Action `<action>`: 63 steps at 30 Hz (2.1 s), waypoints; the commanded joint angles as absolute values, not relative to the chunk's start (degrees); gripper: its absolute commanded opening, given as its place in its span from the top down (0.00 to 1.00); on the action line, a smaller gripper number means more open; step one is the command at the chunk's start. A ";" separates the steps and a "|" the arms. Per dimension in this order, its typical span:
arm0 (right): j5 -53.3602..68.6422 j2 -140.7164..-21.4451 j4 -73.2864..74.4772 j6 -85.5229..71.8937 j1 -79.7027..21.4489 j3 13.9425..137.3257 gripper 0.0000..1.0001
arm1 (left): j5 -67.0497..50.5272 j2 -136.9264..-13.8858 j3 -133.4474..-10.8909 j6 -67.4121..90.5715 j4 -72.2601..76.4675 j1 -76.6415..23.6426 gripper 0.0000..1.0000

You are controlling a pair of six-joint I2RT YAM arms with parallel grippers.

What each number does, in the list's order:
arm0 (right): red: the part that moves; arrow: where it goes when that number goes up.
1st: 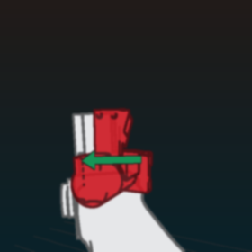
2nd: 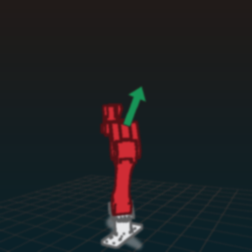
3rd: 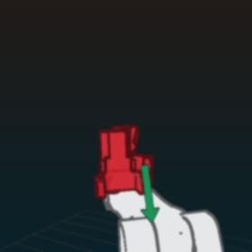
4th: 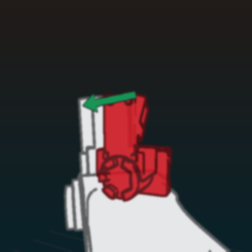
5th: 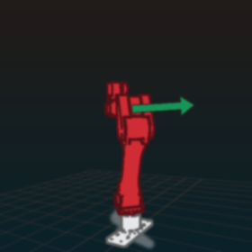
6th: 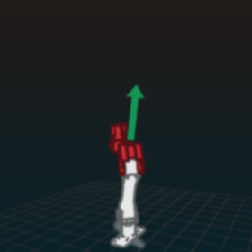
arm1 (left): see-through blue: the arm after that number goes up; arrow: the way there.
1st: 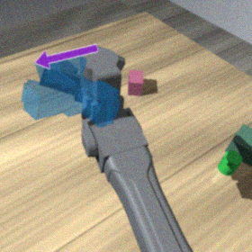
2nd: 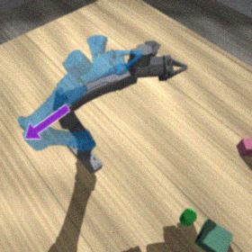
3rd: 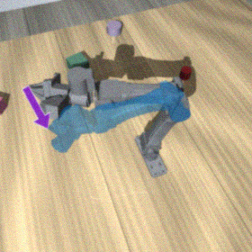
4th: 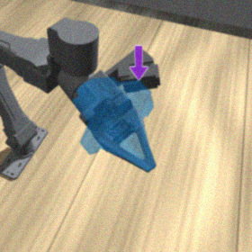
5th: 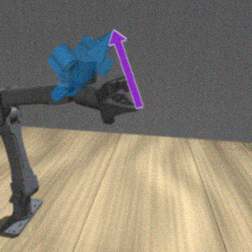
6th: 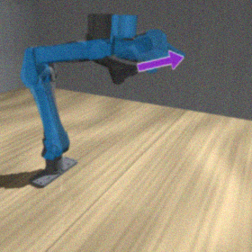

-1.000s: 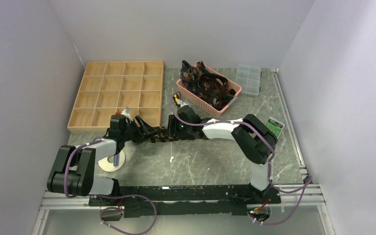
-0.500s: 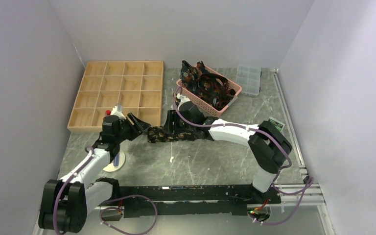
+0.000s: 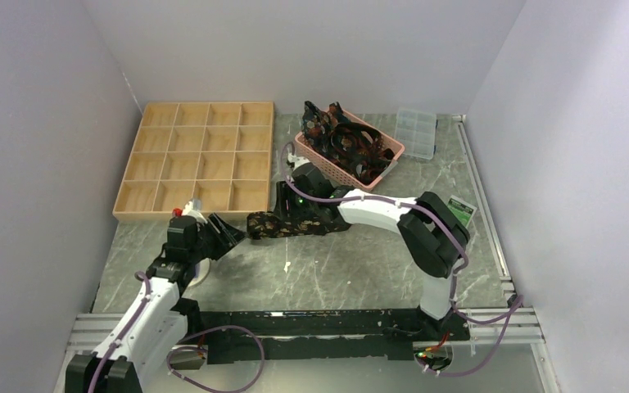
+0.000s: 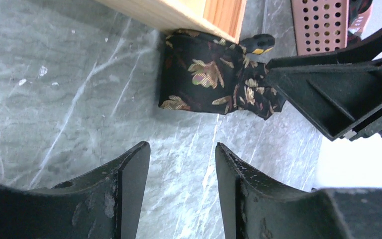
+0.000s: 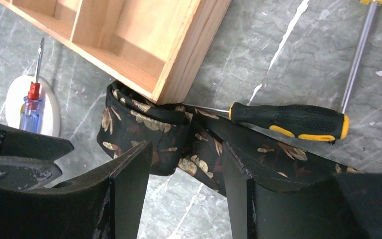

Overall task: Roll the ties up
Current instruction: Roll the tie at the center of the board.

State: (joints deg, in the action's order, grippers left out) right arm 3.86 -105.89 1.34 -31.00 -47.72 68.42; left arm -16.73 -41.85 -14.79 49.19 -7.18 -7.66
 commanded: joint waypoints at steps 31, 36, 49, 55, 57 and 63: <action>5.10 -110.35 -4.26 -36.83 -48.32 63.81 0.39 | -23.49 -77.23 -26.75 44.39 14.43 -7.87 0.17; 8.10 -110.00 -5.58 -38.46 -47.00 62.91 0.39 | -26.97 -80.49 -27.71 43.43 18.40 -8.35 0.20; 12.51 -110.53 -7.82 -40.98 -45.36 61.63 0.40 | -24.64 -81.12 -29.43 40.14 18.43 -13.29 0.44; 12.59 -109.62 -8.17 -41.21 -45.34 61.04 0.40 | -24.20 -80.73 -30.52 38.95 15.90 -14.46 0.66; 12.48 -108.97 -8.09 -41.28 -45.31 60.79 0.40 | -23.09 -80.16 -31.11 38.33 13.79 -15.11 0.73; 7.45 -102.33 -5.85 -41.92 -45.35 57.87 0.38 | -16.12 -78.85 -36.65 34.82 -0.30 -18.68 0.97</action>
State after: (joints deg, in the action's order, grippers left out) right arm 11.88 -108.64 -8.29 -41.43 -45.60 60.16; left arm -20.97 -81.19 -31.64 38.50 9.47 -16.19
